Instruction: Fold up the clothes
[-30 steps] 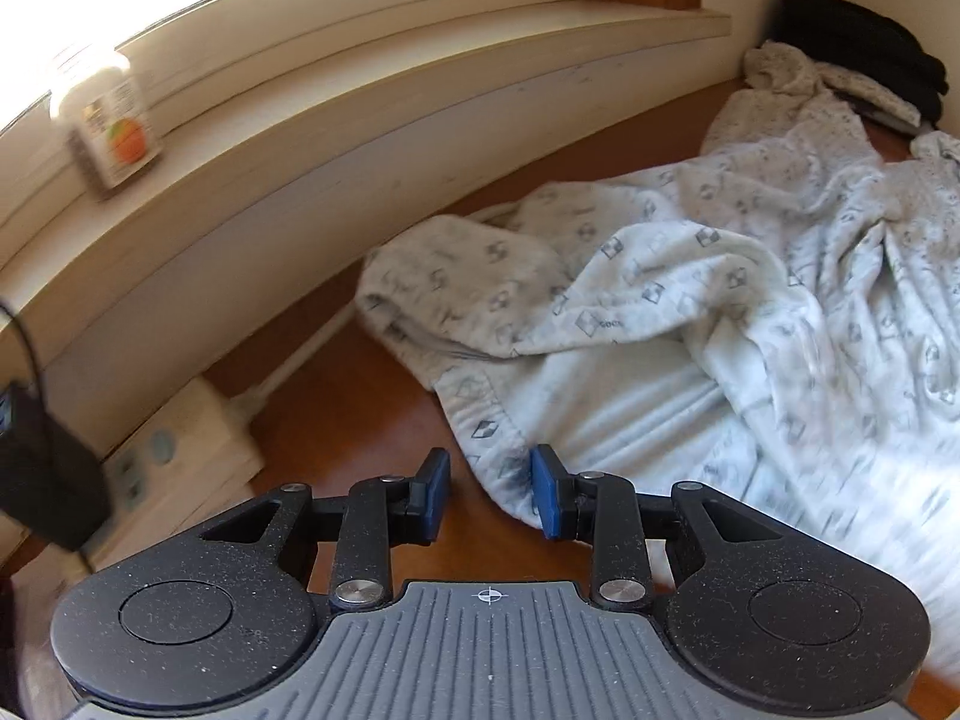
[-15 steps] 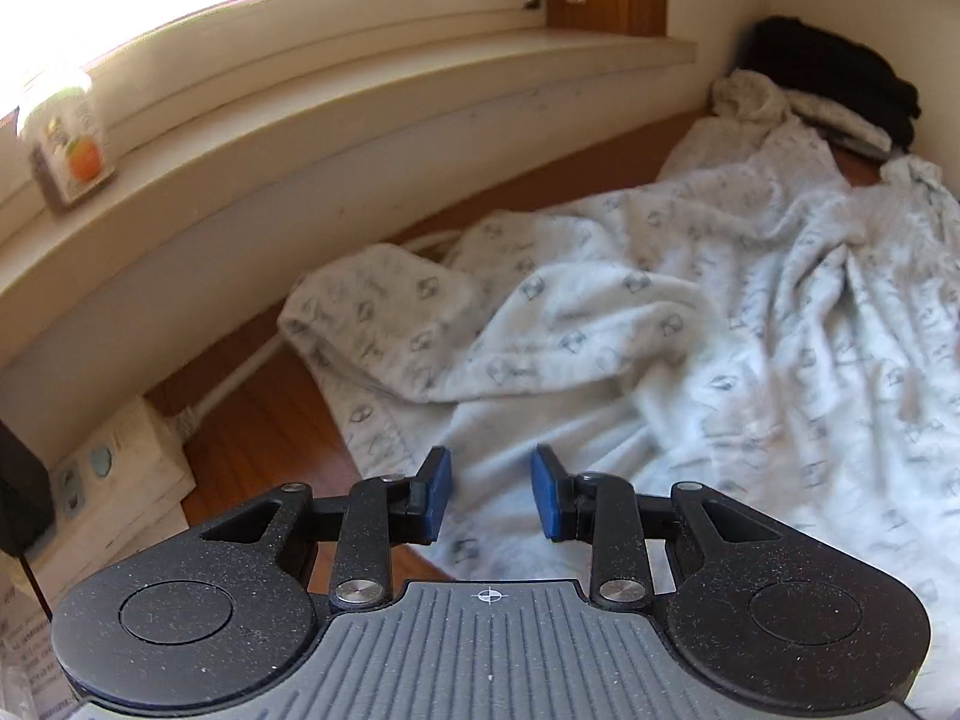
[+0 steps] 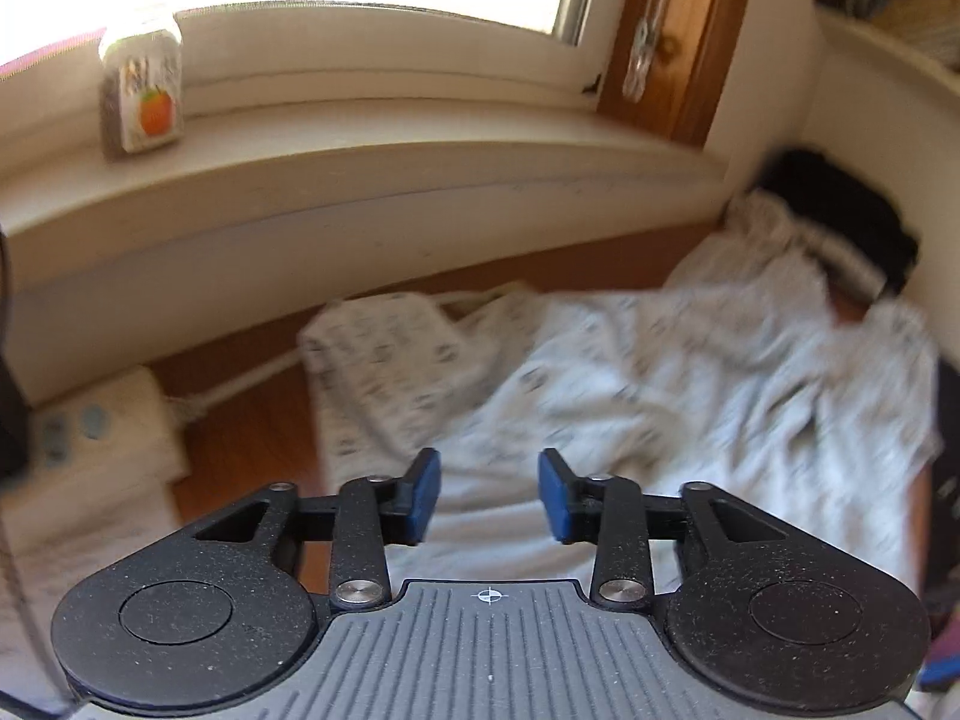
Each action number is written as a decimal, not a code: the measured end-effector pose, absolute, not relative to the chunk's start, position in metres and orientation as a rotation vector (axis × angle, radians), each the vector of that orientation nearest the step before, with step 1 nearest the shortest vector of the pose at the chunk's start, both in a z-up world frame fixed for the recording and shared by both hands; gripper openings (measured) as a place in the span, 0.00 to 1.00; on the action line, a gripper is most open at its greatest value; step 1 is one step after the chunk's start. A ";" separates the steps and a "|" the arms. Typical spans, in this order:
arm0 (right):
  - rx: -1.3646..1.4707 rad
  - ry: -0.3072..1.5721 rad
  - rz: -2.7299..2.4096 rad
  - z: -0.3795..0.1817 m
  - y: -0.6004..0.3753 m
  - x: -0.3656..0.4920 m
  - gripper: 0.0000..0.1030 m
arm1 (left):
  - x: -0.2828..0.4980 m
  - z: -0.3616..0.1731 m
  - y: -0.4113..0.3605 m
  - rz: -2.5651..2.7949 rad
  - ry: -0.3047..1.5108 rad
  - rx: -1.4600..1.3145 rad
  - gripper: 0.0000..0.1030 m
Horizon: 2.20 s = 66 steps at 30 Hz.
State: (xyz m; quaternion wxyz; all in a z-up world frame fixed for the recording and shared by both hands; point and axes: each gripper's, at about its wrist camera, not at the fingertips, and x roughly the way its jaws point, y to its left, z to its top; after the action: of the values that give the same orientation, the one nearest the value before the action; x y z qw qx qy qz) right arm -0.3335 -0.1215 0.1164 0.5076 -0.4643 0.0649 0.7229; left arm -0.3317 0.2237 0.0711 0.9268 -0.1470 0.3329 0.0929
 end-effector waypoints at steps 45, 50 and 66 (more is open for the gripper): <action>-0.819 0.390 1.317 0.067 -0.151 -0.129 0.57 | -0.337 0.053 0.193 0.245 0.792 -0.045 0.17; -0.793 0.406 1.303 0.079 -0.154 -0.112 0.65 | -0.339 0.055 0.201 0.273 0.793 -0.091 0.16; -0.533 0.419 1.290 0.046 -0.125 -0.050 0.85 | -0.293 0.059 0.202 0.212 0.676 -0.411 0.53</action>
State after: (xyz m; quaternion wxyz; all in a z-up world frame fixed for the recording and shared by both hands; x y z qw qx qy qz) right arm -0.0503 -0.1251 0.0463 0.7461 -0.2437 0.1915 0.5893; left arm -0.2935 0.2024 0.0590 0.9173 -0.1996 0.3288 0.1032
